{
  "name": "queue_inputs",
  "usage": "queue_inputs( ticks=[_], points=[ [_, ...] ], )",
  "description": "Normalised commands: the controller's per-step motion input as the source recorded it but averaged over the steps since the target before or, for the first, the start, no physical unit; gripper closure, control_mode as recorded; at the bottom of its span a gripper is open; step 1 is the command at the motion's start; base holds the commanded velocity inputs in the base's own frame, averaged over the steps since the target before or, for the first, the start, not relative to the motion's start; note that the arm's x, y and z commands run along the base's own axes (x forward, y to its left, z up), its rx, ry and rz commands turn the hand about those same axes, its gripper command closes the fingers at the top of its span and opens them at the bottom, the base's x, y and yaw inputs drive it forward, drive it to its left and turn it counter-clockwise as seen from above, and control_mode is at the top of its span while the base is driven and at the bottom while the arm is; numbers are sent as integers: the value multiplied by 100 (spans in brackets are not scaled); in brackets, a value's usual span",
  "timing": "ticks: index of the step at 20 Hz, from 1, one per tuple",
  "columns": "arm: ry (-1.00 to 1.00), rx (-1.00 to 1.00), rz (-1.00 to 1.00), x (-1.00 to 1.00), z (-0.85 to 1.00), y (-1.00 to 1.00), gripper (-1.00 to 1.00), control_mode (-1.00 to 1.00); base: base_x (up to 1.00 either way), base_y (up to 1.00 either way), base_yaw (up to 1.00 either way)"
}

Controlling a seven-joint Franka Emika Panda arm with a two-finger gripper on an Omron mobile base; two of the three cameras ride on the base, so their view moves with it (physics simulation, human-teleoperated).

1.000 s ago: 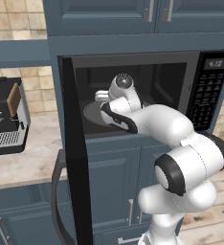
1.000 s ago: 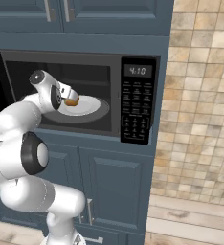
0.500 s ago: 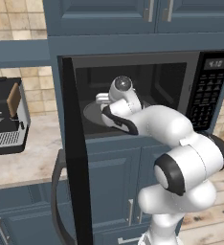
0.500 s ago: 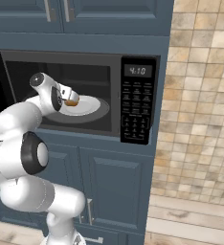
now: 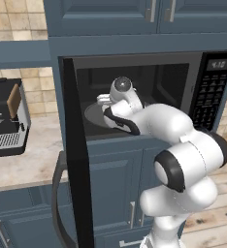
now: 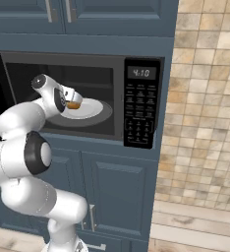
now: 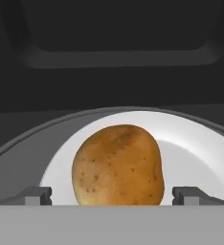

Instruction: Retrieve the reheated potato from the microwave, then place the potato, cheese, and condiment on the cutting board.

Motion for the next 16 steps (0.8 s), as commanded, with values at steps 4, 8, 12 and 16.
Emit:
queue_inputs(
  ticks=[4,8,12,16],
  points=[
    [0,0,0,16,-6,0,-100,-100,0,0,0],
    [0,0,0,13,-7,-1,-100,-100,0,0,0],
    [0,0,0,13,-9,-1,-100,-100,0,0,0],
    [1,0,0,10,-14,-1,-100,-100,0,0,0]
  ],
)
